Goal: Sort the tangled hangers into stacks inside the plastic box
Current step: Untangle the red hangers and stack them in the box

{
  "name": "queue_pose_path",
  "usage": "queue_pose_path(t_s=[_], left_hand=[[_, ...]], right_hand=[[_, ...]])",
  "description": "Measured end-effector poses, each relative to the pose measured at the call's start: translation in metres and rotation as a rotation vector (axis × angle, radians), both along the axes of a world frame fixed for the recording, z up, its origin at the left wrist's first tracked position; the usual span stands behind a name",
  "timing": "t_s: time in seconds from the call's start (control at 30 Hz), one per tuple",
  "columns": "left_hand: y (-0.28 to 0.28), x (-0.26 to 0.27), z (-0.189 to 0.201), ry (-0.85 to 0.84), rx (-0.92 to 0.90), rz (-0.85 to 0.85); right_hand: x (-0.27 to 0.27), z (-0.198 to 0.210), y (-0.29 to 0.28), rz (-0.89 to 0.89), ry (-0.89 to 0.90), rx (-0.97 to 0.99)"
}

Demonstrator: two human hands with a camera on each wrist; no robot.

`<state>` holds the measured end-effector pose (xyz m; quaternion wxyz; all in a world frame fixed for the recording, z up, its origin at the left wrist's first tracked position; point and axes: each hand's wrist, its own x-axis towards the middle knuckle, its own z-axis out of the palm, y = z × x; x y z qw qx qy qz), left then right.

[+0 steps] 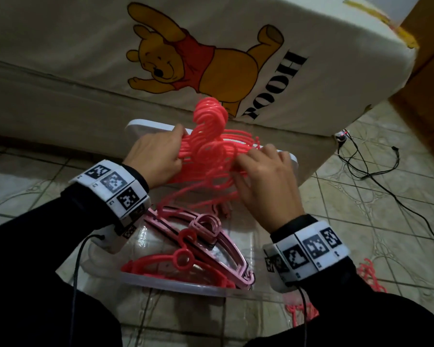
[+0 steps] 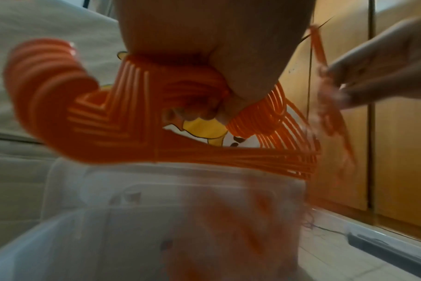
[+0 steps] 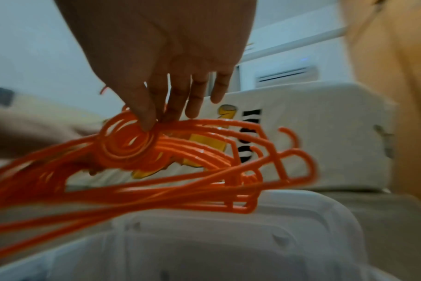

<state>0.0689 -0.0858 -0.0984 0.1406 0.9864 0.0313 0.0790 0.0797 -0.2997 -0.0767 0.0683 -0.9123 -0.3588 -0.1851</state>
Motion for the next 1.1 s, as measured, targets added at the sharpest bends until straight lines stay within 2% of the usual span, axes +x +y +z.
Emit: queue_pose_path(t_s=[0.1, 0.2, 0.5, 0.63, 0.73, 0.87, 1.1], left_hand=[[-0.007, -0.001, -0.002, 0.048, 0.018, -0.031], [-0.013, -0.003, -0.005, 0.124, -0.074, -0.023], [-0.011, -0.002, -0.008, 0.245, -0.215, 0.005], [-0.009, -0.006, -0.003, 0.230, -0.269, 0.000], [-0.011, -0.010, 0.001, 0.226, -0.276, -0.015], [-0.018, -0.012, -0.005, 0.199, -0.254, -0.048], [-0.020, -0.009, -0.009, 0.207, -0.276, -0.079]], right_hand=[[0.004, -0.002, -0.006, -0.042, 0.017, 0.115], [0.010, -0.009, -0.011, -0.044, 0.017, 0.140], [0.023, -0.021, -0.022, -0.084, 0.061, 0.071], [0.024, -0.017, -0.024, -0.086, 0.043, 0.000], [0.016, -0.013, -0.018, -0.021, 0.017, -0.031], [0.003, -0.007, -0.004, 0.066, 0.009, 0.053], [0.004, -0.008, -0.003, 0.008, 0.046, 0.146]])
